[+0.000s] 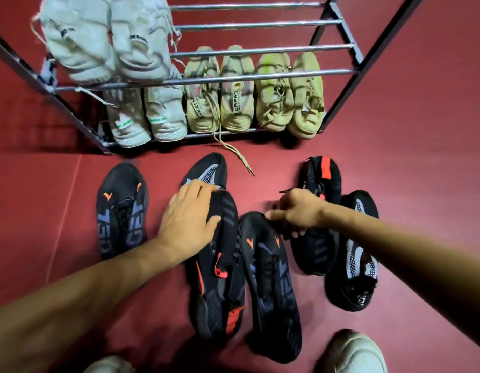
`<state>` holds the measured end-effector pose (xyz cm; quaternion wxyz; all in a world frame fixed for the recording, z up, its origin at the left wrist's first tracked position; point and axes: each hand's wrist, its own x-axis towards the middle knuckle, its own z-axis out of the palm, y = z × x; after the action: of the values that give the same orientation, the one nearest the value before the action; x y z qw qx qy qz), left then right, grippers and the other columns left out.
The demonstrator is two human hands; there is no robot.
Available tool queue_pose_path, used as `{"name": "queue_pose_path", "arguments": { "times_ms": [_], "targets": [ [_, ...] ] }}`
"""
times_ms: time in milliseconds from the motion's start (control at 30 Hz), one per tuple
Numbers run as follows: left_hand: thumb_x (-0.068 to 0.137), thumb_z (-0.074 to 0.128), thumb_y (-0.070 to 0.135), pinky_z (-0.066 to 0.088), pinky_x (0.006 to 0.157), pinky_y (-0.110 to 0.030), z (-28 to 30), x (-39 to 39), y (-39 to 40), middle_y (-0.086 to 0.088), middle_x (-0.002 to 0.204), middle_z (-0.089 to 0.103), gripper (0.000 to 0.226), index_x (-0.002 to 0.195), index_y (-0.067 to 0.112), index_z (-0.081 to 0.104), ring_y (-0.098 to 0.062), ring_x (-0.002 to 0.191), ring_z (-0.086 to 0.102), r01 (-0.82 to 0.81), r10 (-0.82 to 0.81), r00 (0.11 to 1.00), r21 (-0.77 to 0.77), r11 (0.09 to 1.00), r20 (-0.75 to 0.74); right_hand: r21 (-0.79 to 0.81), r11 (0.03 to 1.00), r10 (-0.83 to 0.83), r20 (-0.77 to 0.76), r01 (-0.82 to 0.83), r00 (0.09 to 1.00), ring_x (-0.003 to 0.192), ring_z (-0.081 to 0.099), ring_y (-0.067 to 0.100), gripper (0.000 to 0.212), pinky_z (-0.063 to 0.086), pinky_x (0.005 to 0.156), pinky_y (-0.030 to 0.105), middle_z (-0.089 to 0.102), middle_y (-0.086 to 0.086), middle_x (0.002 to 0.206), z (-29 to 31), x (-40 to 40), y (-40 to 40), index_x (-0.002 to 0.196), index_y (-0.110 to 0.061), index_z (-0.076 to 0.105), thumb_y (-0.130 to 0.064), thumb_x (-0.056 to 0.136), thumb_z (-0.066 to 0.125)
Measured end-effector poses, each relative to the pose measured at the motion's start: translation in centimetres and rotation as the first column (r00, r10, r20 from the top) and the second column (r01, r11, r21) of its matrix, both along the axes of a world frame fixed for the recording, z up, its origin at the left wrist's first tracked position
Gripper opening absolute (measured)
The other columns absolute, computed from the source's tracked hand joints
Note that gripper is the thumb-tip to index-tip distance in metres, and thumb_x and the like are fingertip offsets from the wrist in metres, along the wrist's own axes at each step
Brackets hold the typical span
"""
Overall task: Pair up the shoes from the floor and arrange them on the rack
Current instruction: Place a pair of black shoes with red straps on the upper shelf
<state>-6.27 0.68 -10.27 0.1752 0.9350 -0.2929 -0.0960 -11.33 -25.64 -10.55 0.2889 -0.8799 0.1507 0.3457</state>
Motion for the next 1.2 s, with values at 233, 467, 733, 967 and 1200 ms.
{"name": "queue_pose_path", "arguments": {
  "times_ms": [233, 467, 733, 967, 1200],
  "targets": [
    [0.076, 0.045, 0.08, 0.041, 0.067, -0.036, 1.1, -0.3, 2.2, -0.003, 0.085, 0.07, 0.058, 0.079, 0.023, 0.046, -0.032, 0.086, 0.069, -0.077, 0.075, 0.997, 0.377, 0.923, 0.019, -0.47, 0.779, -0.283, 0.326, 0.414, 0.902, 0.11, 0.06, 0.04, 0.095, 0.051, 0.081, 0.044, 0.057, 0.018, 0.121, 1.0, 2.2, -8.2, 0.122, -0.012, 0.042, -0.075, 0.058, 0.073],
    [0.083, 0.052, 0.071, 0.036, 0.064, -0.034, 1.2, -0.1, 1.2, -0.004, 0.096, 0.071, 0.059, 0.105, 0.018, 0.04, -0.031, 0.09, 0.07, -0.049, 0.038, 0.999, 0.394, 0.918, 0.036, -0.287, 0.917, -0.238, 0.161, 0.276, 0.958, 0.117, 0.056, 0.031, 0.098, 0.047, 0.09, 0.033, 0.057, 0.007, 0.125, 1.8, 4.9, -9.4, 0.134, -0.016, 0.048, -0.062, 0.056, 0.086],
    [0.089, 0.049, 0.062, 0.039, 0.066, -0.036, 0.5, -0.2, 1.3, -0.005, 0.1, 0.071, 0.05, 0.112, 0.019, 0.041, -0.031, 0.092, 0.07, -0.041, 0.042, 0.999, 0.363, 0.931, 0.006, -0.463, 0.886, 0.162, 0.281, -0.015, 0.946, 0.071, 0.062, 0.033, 0.051, 0.055, 0.064, 0.037, 0.067, 0.012, 0.074, 9.7, 5.2, -6.5, 0.077, -0.012, 0.071, -0.062, 0.072, 0.061],
    [0.093, 0.056, 0.039, 0.051, 0.083, -0.043, 0.7, -0.4, 2.5, -0.001, 0.092, 0.066, 0.036, 0.12, 0.024, 0.039, -0.033, 0.094, 0.066, -0.221, 0.224, 0.962, 0.037, 0.974, -0.158, 0.052, 0.868, -0.473, 0.382, 0.493, 0.794, 0.029, 0.048, 0.025, 0.052, 0.04, 0.03, 0.028, 0.06, 0.007, 0.046, 16.4, 1.7, -10.9, 0.091, -0.008, 0.068, -0.052, 0.064, 0.061],
    [0.075, 0.041, 0.083, 0.05, 0.076, -0.033, 3.0, -0.5, 3.1, -0.004, 0.083, 0.069, 0.065, 0.069, 0.019, 0.05, -0.029, 0.089, 0.068, -0.027, 0.101, 0.978, 0.374, 0.927, -0.18, 0.363, 0.792, -0.285, -0.492, 0.492, 0.823, 0.049, 0.069, 0.021, 0.03, 0.05, 0.041, 0.022, 0.07, 0.005, 0.058, 8.9, -8.4, -0.9, 0.064, -0.018, 0.076, -0.047, 0.056, 0.072]
  ]
}}
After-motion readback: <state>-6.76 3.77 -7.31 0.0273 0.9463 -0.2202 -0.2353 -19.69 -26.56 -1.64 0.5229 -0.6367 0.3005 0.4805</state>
